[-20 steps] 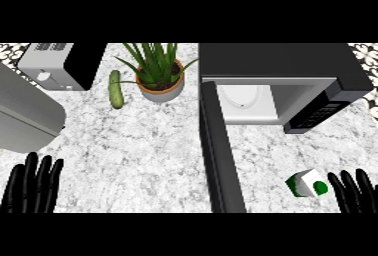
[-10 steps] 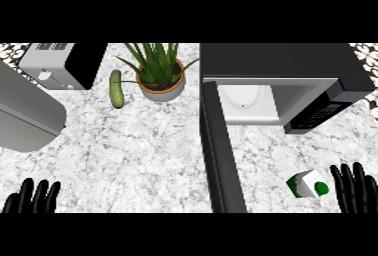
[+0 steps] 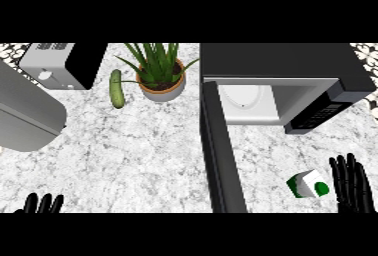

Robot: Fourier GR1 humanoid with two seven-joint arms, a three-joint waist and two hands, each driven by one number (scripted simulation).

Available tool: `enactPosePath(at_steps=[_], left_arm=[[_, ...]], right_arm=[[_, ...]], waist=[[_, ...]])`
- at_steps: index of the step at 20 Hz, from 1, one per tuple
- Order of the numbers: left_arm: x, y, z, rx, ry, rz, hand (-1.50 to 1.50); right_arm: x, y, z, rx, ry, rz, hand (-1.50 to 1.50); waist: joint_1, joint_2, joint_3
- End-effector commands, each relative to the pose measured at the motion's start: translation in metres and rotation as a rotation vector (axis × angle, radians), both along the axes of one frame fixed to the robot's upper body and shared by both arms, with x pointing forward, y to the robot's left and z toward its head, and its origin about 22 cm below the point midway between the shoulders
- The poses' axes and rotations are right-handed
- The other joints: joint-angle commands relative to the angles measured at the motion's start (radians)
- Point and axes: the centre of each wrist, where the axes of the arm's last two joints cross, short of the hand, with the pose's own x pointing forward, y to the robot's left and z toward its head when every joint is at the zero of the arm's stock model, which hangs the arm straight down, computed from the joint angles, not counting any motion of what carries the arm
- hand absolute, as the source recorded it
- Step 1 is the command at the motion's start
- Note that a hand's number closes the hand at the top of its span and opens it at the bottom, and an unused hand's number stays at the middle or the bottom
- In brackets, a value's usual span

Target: Pick up the milk, place it into the microwave and close the microwave

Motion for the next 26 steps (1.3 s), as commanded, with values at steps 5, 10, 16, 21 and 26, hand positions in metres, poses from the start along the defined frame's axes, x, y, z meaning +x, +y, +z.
enactPosePath(at_steps=[5, 10, 16, 21, 26], left_arm=[[0.006, 0.006, -0.012, 0.016, 0.007, -0.003, -1.50], [-0.010, 0.008, 0.008, 0.020, -0.019, -0.003, -1.50], [-0.019, 0.000, -0.006, 0.011, 0.004, -0.016, -1.50], [-0.014, 0.001, -0.002, 0.003, -0.001, -0.012, -1.50], [-0.030, 0.004, -0.009, 0.002, -0.015, 0.002, -1.50]], right_arm=[[0.013, -0.036, -0.023, -0.051, 0.039, -0.066, -1.50], [-0.004, -0.056, -0.054, -0.073, 0.053, -0.106, -1.50], [0.012, -0.077, -0.079, -0.098, 0.103, -0.078, -1.50], [0.025, -0.093, -0.092, -0.097, 0.147, -0.057, -1.50], [0.026, -0.102, -0.110, -0.112, 0.167, -0.079, -1.50]], waist=[[-0.004, 0.002, 0.000], [-0.001, 0.000, 0.000], [0.005, 0.000, 0.000], [0.004, 0.001, 0.000], [0.010, 0.000, 0.000]])
